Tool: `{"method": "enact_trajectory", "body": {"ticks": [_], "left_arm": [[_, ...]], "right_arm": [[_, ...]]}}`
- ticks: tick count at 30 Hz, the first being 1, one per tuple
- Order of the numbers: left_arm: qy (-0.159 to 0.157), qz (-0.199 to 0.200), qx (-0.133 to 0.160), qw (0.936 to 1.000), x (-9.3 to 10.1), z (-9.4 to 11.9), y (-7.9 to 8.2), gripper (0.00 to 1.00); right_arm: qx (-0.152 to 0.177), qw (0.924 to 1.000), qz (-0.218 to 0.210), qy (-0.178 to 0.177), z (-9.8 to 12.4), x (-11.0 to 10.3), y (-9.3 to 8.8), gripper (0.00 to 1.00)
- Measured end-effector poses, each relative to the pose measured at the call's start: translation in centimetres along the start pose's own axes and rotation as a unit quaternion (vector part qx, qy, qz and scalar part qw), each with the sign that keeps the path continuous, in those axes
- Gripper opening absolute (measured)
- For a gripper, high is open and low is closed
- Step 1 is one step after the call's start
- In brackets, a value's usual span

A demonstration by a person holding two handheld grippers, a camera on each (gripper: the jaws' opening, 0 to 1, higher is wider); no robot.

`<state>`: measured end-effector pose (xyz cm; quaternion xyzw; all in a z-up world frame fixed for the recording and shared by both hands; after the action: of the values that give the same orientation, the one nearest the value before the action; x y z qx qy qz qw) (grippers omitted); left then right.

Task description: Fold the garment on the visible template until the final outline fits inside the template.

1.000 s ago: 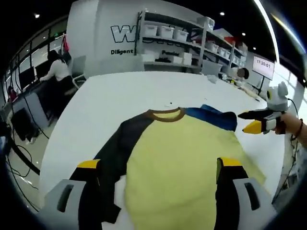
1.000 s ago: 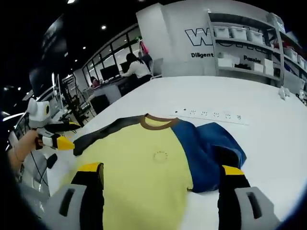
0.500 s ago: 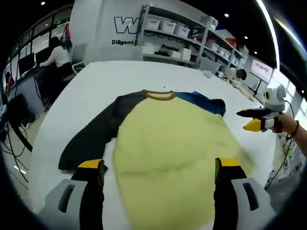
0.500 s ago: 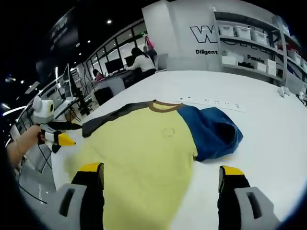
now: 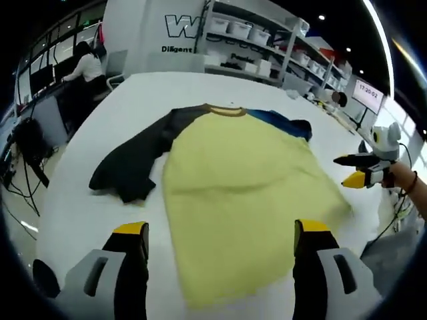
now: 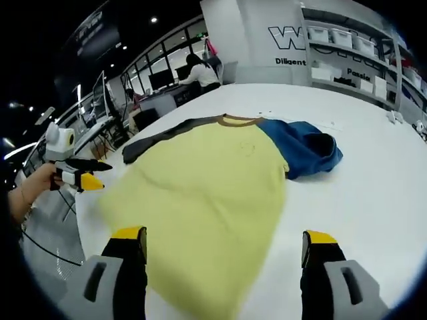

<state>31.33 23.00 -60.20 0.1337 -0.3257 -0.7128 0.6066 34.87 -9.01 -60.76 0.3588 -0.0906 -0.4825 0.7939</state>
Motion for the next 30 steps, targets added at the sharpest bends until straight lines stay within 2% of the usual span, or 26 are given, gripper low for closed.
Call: {"method": "enact_trajectory", "body": {"ticks": [2,10,12,15,18,21,24,25,28,29,30], "left_arm": [[0.001,0.001,-0.014,0.9999,0.0,0.1,-0.8,0.88],[0.001,0.013,-0.019,0.9997,0.4,0.9,-1.9,0.85],[0.007,0.023,-0.018,0.9995,0.2,1.0,-2.2,0.82],[0.008,0.026,-0.034,0.9991,0.1,1.2,-2.9,0.81],[0.011,0.042,-0.051,0.9977,-0.4,1.0,-3.8,0.76],[0.008,0.04,-0.066,0.997,-0.4,1.0,-4.3,0.73],[0.006,0.027,-0.081,0.9963,-0.4,0.6,-4.6,0.72],[0.015,0.02,-0.085,0.9961,-0.7,0.7,-4.6,0.7],[0.016,0.03,-0.083,0.996,-0.7,0.8,-4.4,0.65],[0.019,0.033,-0.083,0.9958,-0.7,0.8,-4.4,0.63],[0.023,0.032,-0.087,0.9954,-0.8,0.8,-4.5,0.6]], "right_arm": [[-0.008,0.9999,-0.009,-0.002,0.1,-0.2,-0.8,0.94],[-0.02,0.9992,-0.028,-0.018,0.5,-0.5,-3.2,0.85],[-0.018,0.9987,-0.035,-0.031,0.7,-0.4,-3.5,0.76],[-0.019,0.9982,-0.03,-0.049,1.1,-0.1,-4.1,0.73],[-0.023,0.9981,-0.032,-0.047,1.3,-0.3,-4.9,0.68],[-0.025,0.9972,-0.028,-0.064,1.4,0.2,-5.4,0.64],[-0.028,0.9972,-0.033,-0.06,1.7,0.0,-5.8,0.57],[-0.028,0.9972,-0.034,-0.061,1.7,0.0,-5.9,0.55],[-0.039,0.9963,-0.035,-0.069,1.8,0.0,-6.4,0.46],[-0.038,0.996,-0.022,-0.078,1.8,0.0,-6.4,0.41],[-0.051,0.995,-0.018,-0.084,1.9,0.0,-6.8,0.38]]}}
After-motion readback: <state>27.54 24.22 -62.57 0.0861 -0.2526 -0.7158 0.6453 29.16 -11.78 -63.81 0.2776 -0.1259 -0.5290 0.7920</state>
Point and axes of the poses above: the point that each gripper's makers call its tool centre point, and the gripper's own axes: z roughly backward along the fingers, x roughly to its right, y roughly out of its top, the point moved 5 cm from there along z, roughly backward along the fingers, and after that the axes turned 6 degrees about -x, right-handed, at the moved point
